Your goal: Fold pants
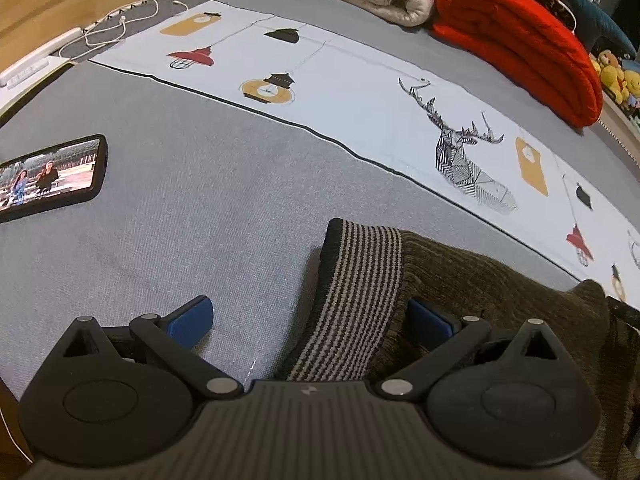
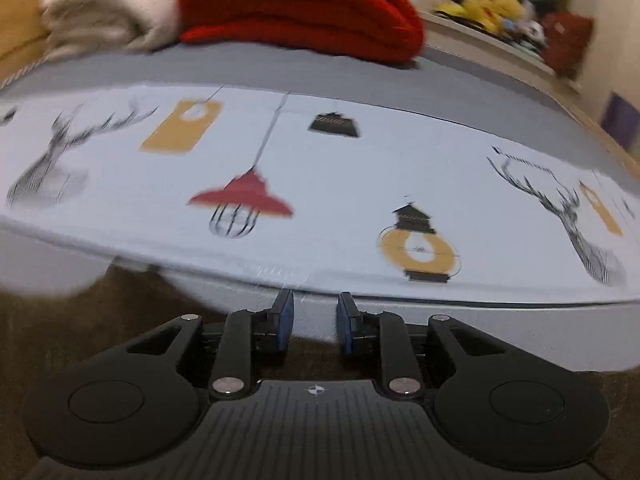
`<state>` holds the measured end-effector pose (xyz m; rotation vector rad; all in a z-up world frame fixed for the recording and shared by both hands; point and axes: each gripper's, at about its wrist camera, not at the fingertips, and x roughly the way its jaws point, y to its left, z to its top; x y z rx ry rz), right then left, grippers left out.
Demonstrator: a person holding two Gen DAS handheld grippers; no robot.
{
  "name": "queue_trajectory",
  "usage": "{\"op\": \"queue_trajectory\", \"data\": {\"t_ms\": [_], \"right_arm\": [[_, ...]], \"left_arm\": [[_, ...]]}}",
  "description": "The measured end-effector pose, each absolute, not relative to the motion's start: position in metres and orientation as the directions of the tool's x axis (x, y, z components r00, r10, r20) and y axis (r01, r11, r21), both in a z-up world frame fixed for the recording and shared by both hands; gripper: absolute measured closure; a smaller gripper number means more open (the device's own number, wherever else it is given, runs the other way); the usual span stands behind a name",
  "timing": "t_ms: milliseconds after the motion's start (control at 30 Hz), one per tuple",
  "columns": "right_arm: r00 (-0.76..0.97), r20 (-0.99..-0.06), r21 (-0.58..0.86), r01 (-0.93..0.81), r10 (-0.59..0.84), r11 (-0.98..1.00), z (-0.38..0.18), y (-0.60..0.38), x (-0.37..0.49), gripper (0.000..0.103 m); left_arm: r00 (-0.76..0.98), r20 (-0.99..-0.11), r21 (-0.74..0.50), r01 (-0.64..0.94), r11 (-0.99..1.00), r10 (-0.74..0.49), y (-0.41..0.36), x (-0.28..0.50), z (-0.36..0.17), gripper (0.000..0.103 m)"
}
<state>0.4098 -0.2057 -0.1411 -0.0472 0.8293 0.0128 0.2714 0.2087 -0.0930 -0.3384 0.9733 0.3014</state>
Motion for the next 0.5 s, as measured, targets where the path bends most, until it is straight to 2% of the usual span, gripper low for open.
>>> {"op": "queue_trajectory", "data": {"t_ms": [67, 133, 300, 367, 433, 467, 500], "right_arm": [[0.7, -0.712, 0.064, -0.024, 0.063, 0.998, -0.122, -0.218, 0.393, 0.078], [0.714, -0.692, 0.094, -0.061, 0.109, 0.994, -0.106, -0.223, 0.368, 0.073], [0.66, -0.72, 0.147, -0.159, 0.215, 0.976, -0.092, -0.217, 0.295, 0.054], [0.623, -0.753, 0.113, -0.193, 0.211, 0.975, -0.105, -0.205, 0.278, 0.052], [0.58, -0.801, 0.017, -0.226, 0.149, 0.974, -0.133, -0.193, 0.271, 0.051], [0.635, -0.758, -0.02, -0.252, 0.149, 0.968, -0.139, -0.191, 0.264, 0.045], [0.641, -0.756, -0.068, -0.273, 0.129, 0.96, -0.139, -0.188, 0.264, 0.038]], "left_arm": [[0.55, -0.827, -0.126, -0.383, 0.915, 0.116, 0.207, 0.266, -0.087, 0.0], [0.568, -0.81, -0.088, -0.362, 0.928, 0.145, 0.202, 0.261, -0.082, 0.0], [0.564, -0.817, -0.067, -0.297, 0.953, 0.119, 0.189, 0.256, -0.083, 0.0], [0.558, -0.822, -0.047, -0.265, 0.963, 0.113, 0.182, 0.256, -0.086, 0.0], [0.536, -0.827, 0.038, -0.247, 0.968, 0.169, 0.175, 0.262, -0.094, 0.0], [0.529, -0.83, 0.056, -0.239, 0.97, 0.178, 0.174, 0.263, -0.097, 0.0], [0.529, -0.831, 0.049, -0.241, 0.969, 0.173, 0.175, 0.263, -0.098, 0.0]]}}
